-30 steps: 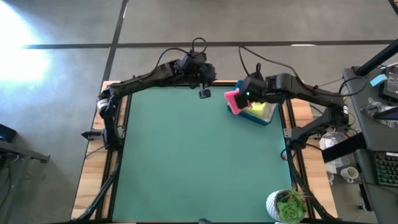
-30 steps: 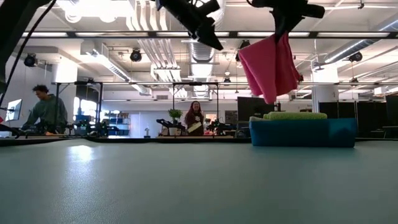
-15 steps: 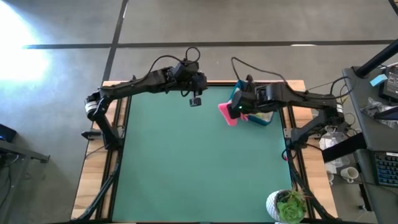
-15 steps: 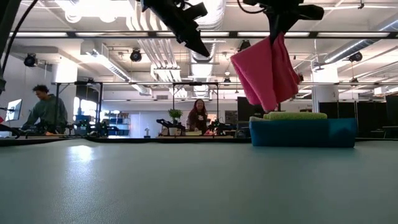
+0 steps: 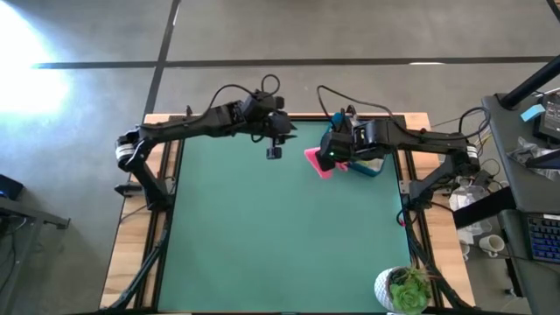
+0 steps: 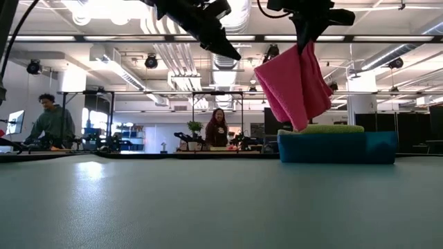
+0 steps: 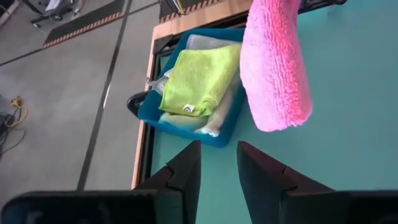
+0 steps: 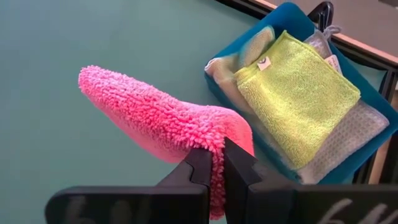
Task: Fold microfiber towels
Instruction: Put the folded pink microfiber cloth into the blue bin
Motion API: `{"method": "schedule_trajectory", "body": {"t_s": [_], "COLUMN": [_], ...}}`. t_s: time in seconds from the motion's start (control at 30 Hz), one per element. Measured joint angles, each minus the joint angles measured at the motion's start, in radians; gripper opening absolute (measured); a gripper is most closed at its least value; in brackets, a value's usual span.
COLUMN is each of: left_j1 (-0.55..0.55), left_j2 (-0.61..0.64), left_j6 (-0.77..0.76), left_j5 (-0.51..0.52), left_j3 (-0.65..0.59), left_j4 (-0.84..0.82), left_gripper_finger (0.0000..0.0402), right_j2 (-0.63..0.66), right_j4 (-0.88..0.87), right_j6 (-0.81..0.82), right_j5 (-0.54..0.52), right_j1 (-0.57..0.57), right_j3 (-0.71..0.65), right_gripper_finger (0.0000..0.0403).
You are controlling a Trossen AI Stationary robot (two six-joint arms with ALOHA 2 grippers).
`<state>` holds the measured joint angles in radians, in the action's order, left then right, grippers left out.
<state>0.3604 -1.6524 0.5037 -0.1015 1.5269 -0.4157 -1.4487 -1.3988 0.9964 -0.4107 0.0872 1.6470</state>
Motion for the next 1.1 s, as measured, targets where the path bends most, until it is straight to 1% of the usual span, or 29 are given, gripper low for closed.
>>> {"method": "schedule_trajectory", "body": {"t_s": [0.27, 0.43, 0.63, 0.77, 0.93, 1.1], "left_j1": [-0.019, -0.042, -0.046, -0.048, -0.051, -0.052], "left_j2": [-0.002, -0.002, -0.002, 0.001, 0.002, 0.002], "left_j6": [-0.001, -0.052, -0.053, -0.054, -0.055, -0.055], "left_j5": [-0.002, -0.006, -0.003, 0.001, 0.001, 0.001], "left_j3": [0.0, 0.0, 0.0, 0.001, 0.001, 0.001], "left_j4": [0.06, 0.096, 0.093, 0.093, 0.064, 0.059], "left_gripper_finger": [0.0089, 0.0089, 0.0089, 0.0089, 0.0089, 0.0089], "right_j2": [0.0, 0.003, 0.02, 0.03, 0.084, 0.164], "right_j4": [0.004, -0.01, -0.078, -0.156, -0.172, -0.173], "right_j6": [-0.05, -0.094, -0.071, -0.041, -0.07, -0.072], "right_j5": [-0.018, -0.036, -0.038, -0.034, -0.033, -0.038], "right_j1": [0.001, 0.014, 0.025, 0.024, 0.025, 0.025], "right_j3": [0.002, 0.002, 0.003, 0.003, 0.003, 0.002], "right_gripper_finger": [0.0008, 0.0008, 0.0008, 0.0008, 0.0008, 0.0008]}}
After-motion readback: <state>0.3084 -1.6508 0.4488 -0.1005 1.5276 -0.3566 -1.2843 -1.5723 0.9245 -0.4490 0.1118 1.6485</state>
